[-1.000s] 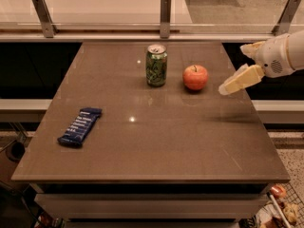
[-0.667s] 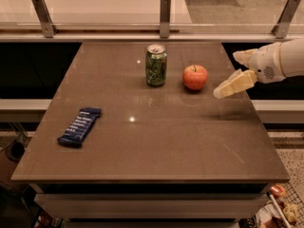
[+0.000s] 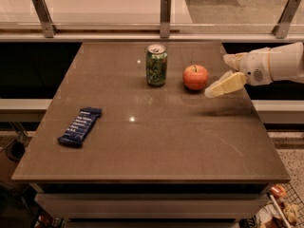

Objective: Move apple near rxbar blueberry

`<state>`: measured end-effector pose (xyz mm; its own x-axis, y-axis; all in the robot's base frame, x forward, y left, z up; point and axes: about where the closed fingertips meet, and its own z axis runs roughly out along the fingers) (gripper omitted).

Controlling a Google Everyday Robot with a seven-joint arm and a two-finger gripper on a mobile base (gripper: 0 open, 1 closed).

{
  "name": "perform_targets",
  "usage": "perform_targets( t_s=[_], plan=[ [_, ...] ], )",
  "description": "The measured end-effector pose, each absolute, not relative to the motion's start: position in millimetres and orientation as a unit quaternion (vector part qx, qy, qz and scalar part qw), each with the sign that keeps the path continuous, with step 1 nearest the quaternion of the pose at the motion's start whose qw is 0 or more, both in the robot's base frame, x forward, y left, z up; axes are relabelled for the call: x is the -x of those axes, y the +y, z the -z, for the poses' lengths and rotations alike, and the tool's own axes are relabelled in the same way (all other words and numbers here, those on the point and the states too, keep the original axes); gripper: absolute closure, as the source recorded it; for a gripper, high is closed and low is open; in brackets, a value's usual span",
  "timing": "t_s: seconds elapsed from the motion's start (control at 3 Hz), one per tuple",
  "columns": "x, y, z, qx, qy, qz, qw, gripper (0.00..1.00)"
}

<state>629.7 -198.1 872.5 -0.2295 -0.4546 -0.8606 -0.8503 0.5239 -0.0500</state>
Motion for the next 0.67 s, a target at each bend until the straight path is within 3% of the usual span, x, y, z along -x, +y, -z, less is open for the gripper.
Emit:
perform_targets(
  t_s=[0.67],
  plan=[
    [-649,-173,-873,0.444,0.743,-0.233,0.444,0.00]
  ],
)
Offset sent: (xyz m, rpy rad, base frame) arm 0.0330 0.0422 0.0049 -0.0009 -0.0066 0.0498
